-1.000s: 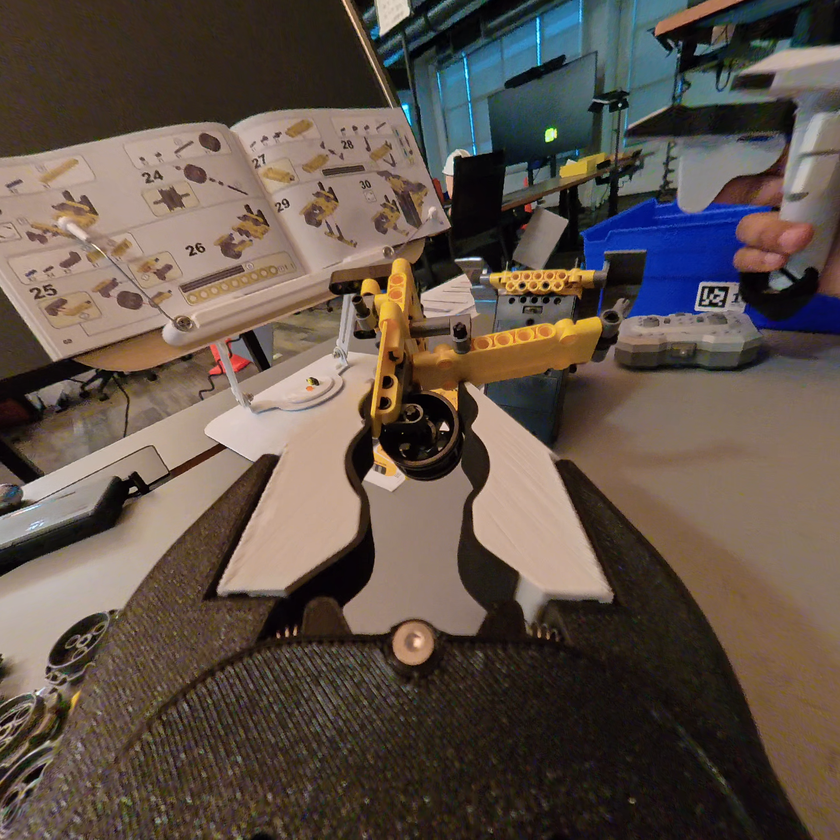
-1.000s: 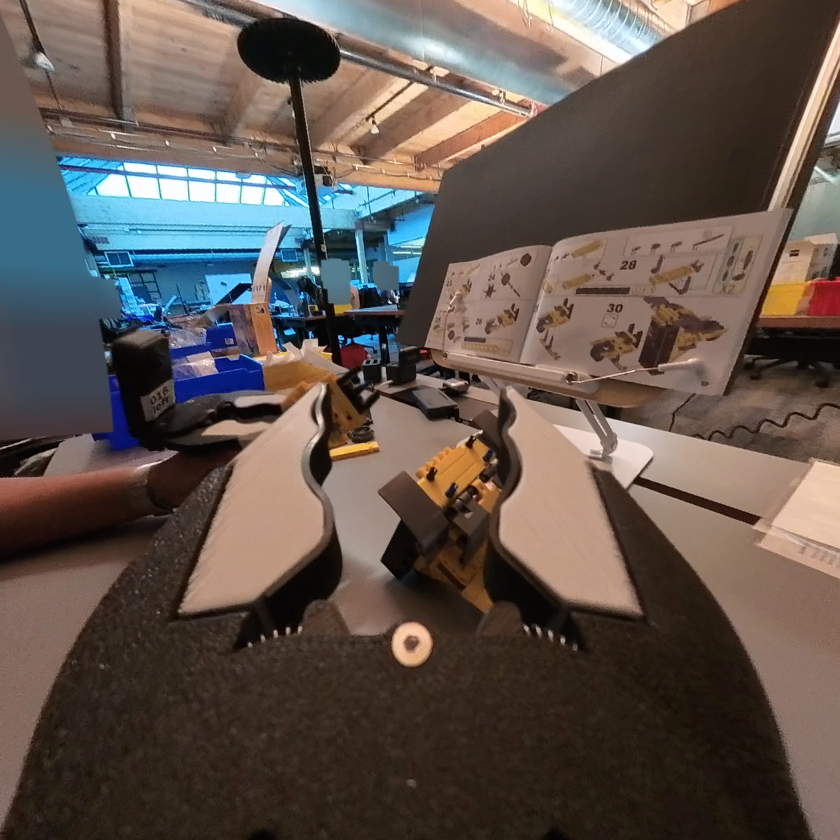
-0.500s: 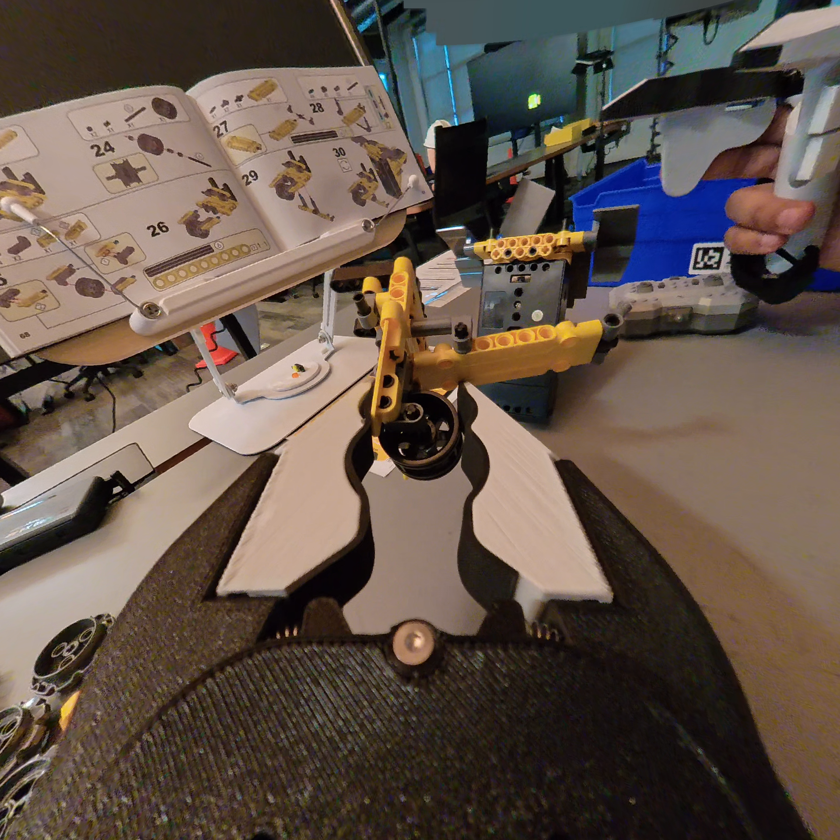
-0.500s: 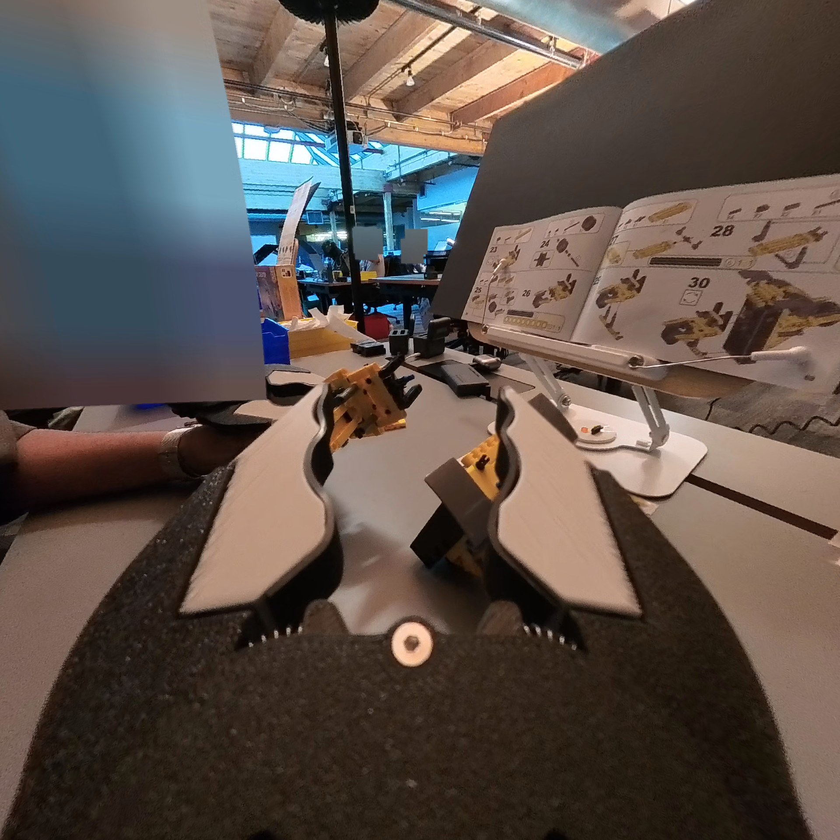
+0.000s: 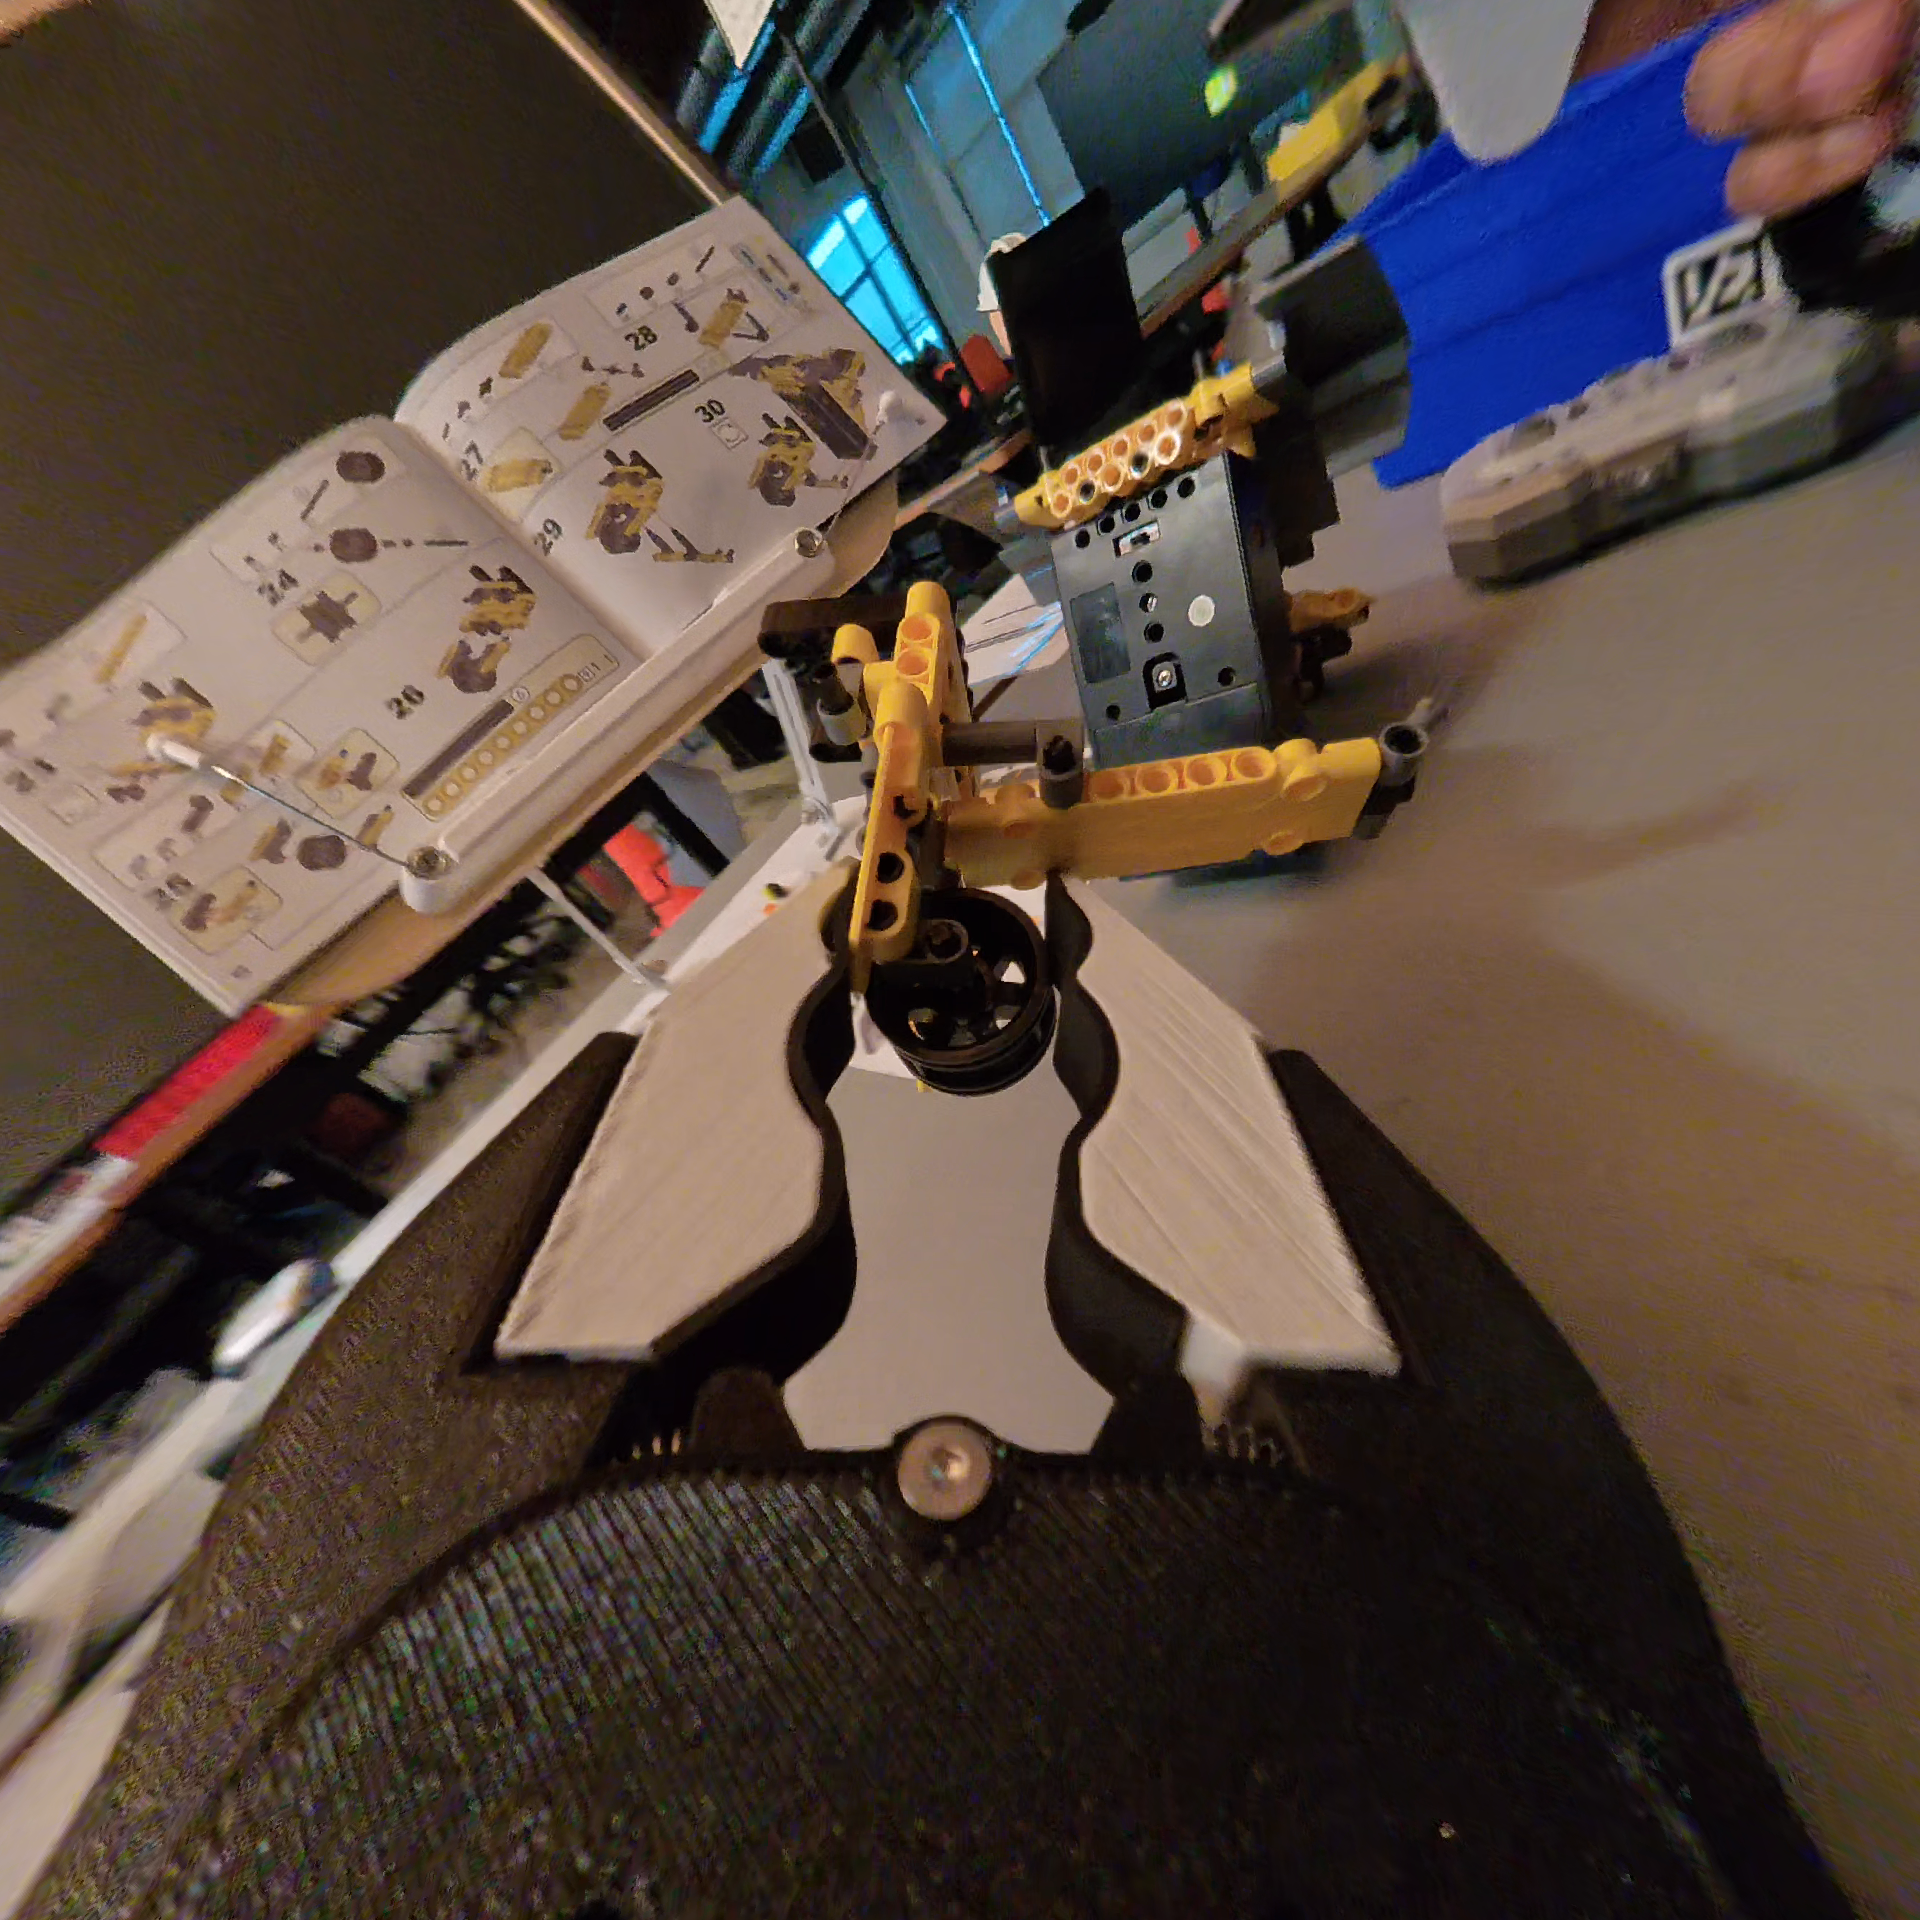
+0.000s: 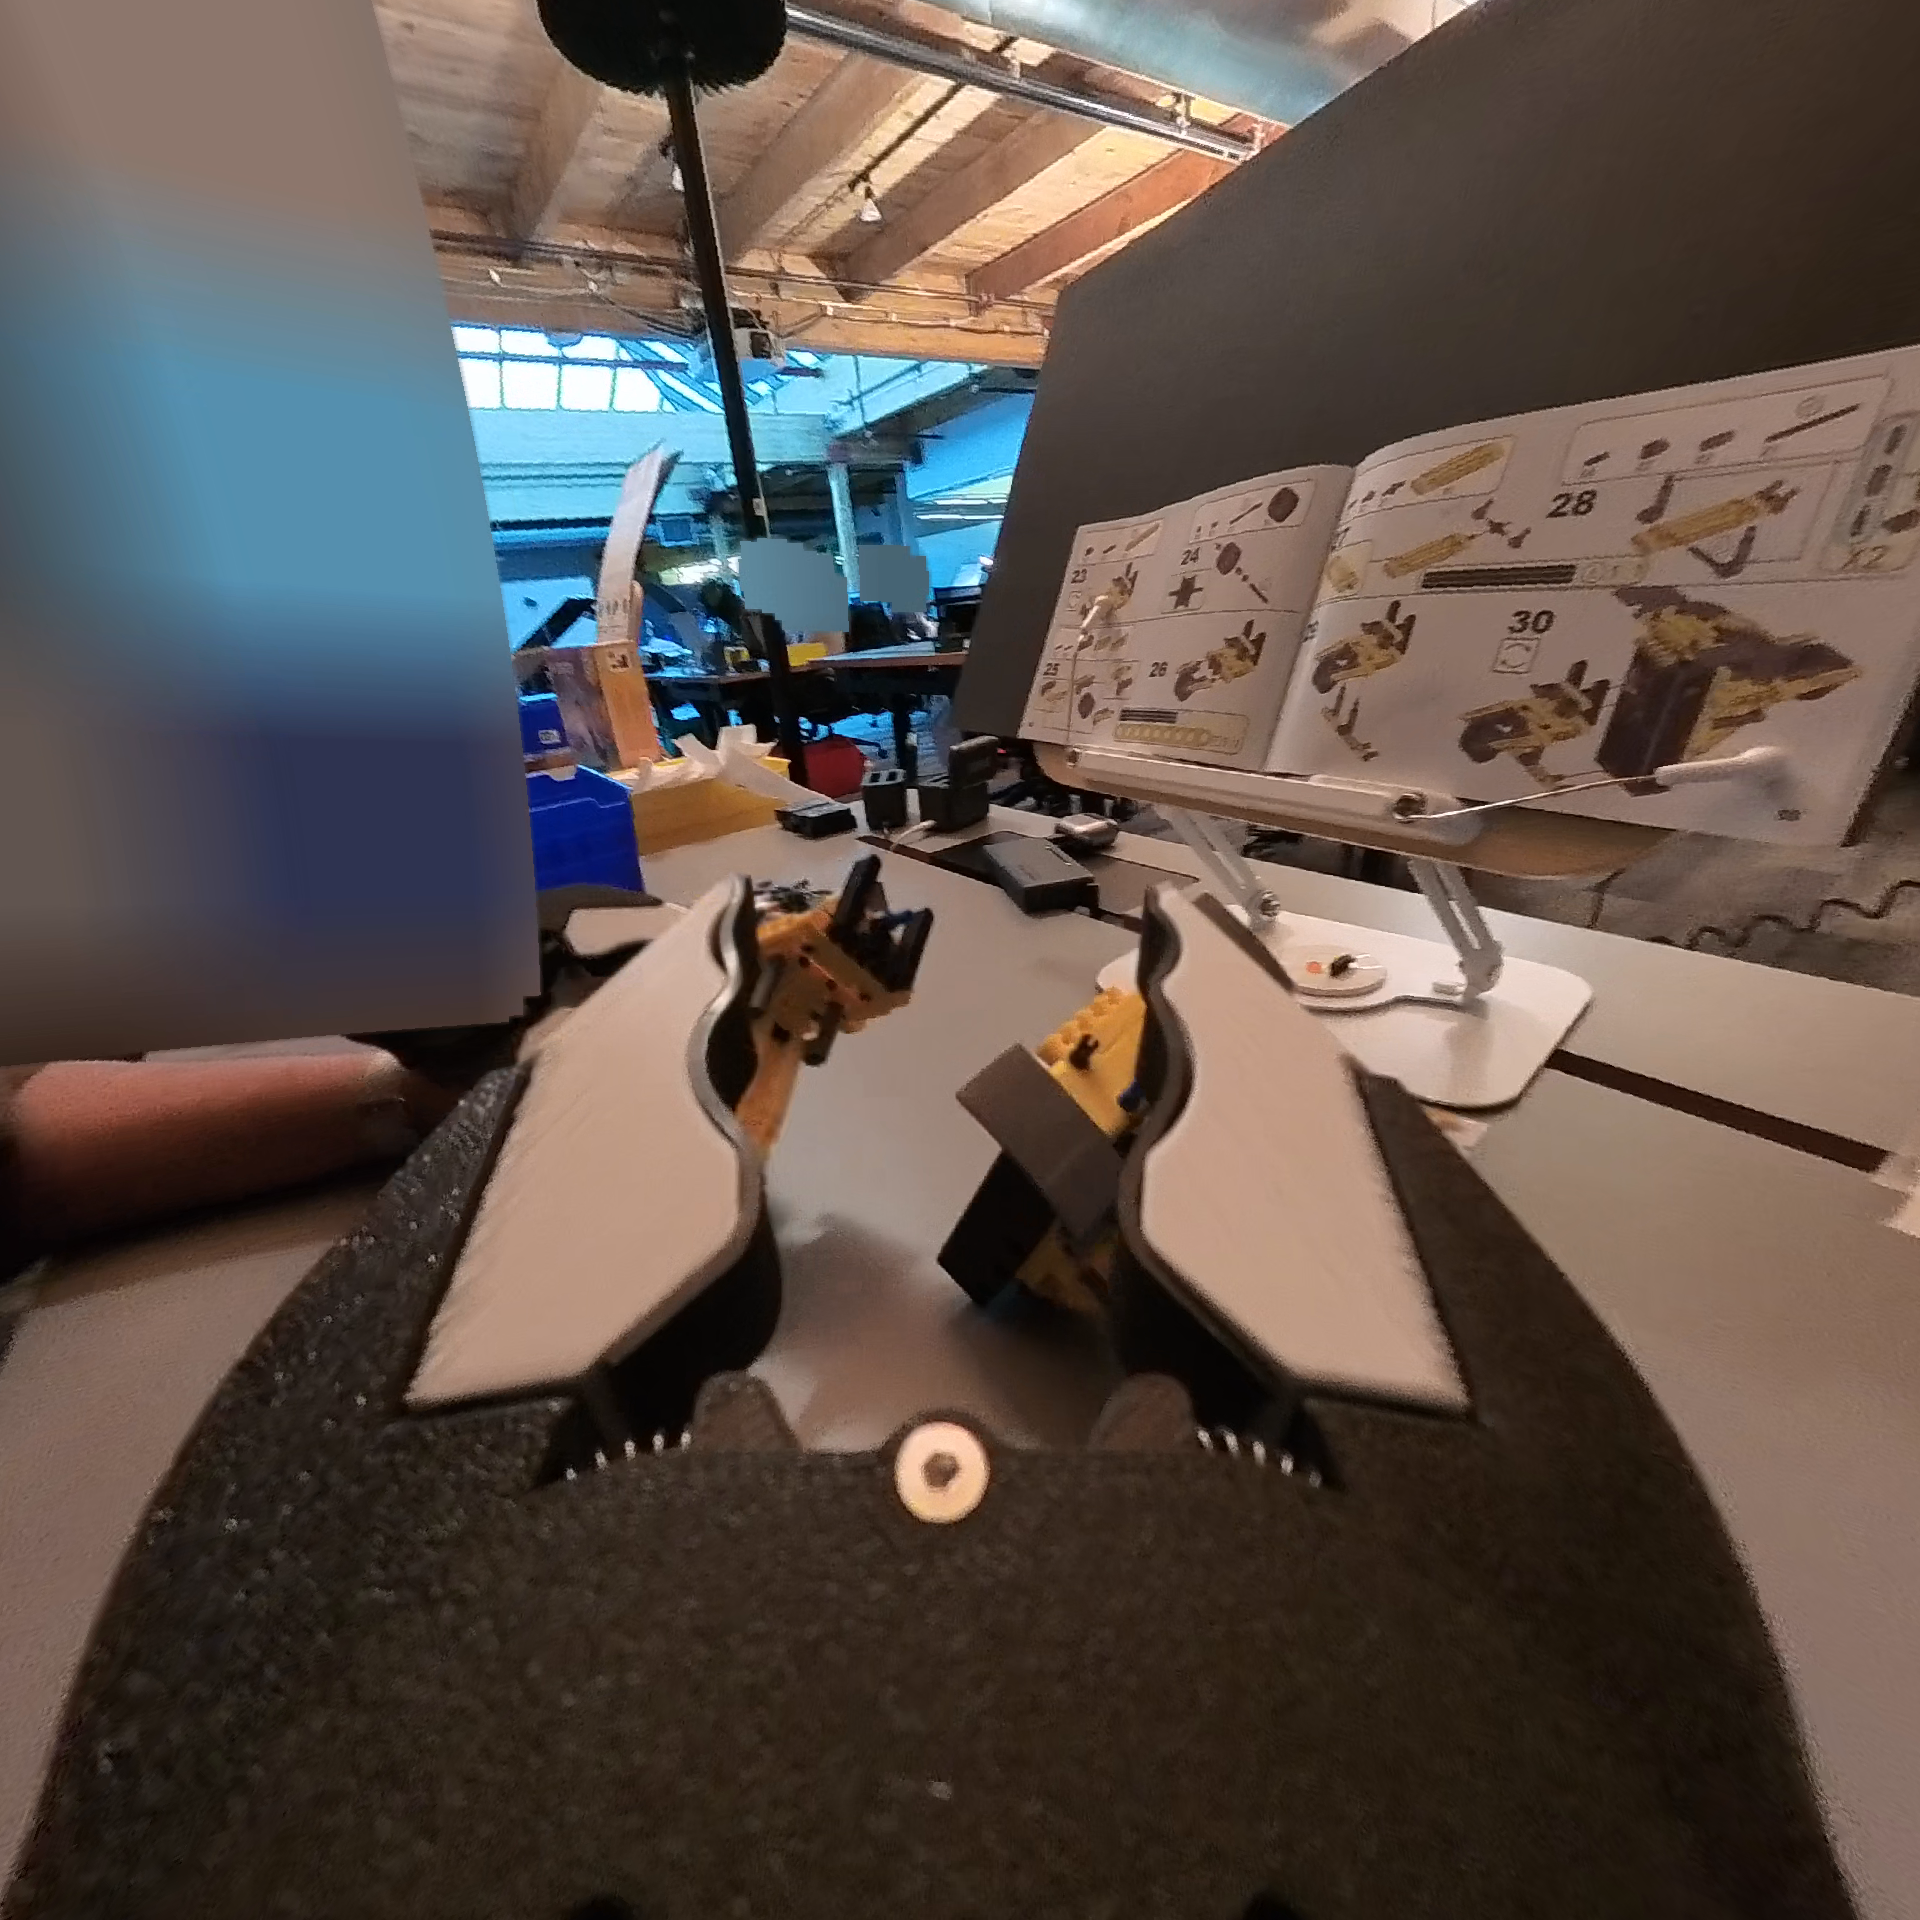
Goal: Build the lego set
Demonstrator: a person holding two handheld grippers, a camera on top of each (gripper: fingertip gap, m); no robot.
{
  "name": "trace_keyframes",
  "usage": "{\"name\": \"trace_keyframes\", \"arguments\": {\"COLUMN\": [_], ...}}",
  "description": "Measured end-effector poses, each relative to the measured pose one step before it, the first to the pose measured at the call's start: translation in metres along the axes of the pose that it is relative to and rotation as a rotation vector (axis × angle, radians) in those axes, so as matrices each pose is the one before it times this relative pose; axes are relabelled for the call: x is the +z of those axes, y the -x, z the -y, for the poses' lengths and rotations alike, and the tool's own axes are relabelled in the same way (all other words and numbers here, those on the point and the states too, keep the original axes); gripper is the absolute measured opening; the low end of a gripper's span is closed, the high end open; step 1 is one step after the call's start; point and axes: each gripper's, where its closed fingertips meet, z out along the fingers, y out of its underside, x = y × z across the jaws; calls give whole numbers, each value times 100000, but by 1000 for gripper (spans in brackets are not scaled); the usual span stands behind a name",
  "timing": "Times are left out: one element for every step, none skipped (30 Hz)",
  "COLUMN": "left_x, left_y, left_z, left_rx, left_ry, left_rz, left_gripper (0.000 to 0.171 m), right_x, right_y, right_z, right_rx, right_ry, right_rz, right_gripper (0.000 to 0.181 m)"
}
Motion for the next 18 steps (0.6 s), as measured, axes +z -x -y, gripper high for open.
{"name": "trace_keyframes", "arguments": {"left_x": [-27,-70,-110,-154,-236,-279,-261,-222,-151,-145,-151,-172,-182,-175,-129,-37,22,-1], "left_y": [19,93,108,95,155,143,103,110,119,90,14,11,30,25,22,-23,-120,-76], "left_z": [17,156,300,471,736,909,985,1024,1029,1062,1066,1028,948,842,678,439,233,212], "left_rx": [6347,8492,9520,10524,9625,7623,5772,4468,3429,2551,1956,1296,704,181,-245,-235,372,654], "left_ry": [349,57,178,-114,-1301,-2002,-2286,-2454,-2431,-2872,-3115,-3235,-3106,-2958,-2359,-1173,-367,-637], "left_rz": [2067,2790,2977,2839,3082,2603,1889,1588,1544,1110,490,334,299,172,253,-48,-533,-158], "left_gripper": [28,28,28,28,28,28,28,28,28,28,28,28,29,28,28,29,29,29], "right_x": [31,32,67,135,218,248,263,290,307,334,367,369,384,357,309,266,203,149], "right_y": [294,457,683,919,988,818,612,427,274,217,301,442,562,586,593,558,457,353], "right_z": [80,5,-98,-166,-115,-43,-64,-151,-304,-408,-406,-361,-350,-349,-260,-200,-131,-90], "right_rx": [1136,1239,1531,1500,1227,1091,539,108,-144,-104,264,919,1628,1967,1712,1177,524,-171], "right_ry": [-225,622,1718,2163,1364,417,33,204,853,1380,1336,1108,1251,1409,1045,594,295,-17], "right_rz": [1488,2085,3300,4875,5155,3805,2532,1659,1013,858,1419,2345,3165,3470,3587,3326,2662,2017], "right_gripper": [73,73,69,62,58,58,59,61,64,68,73,77,80,83,84,83,82,75]}}
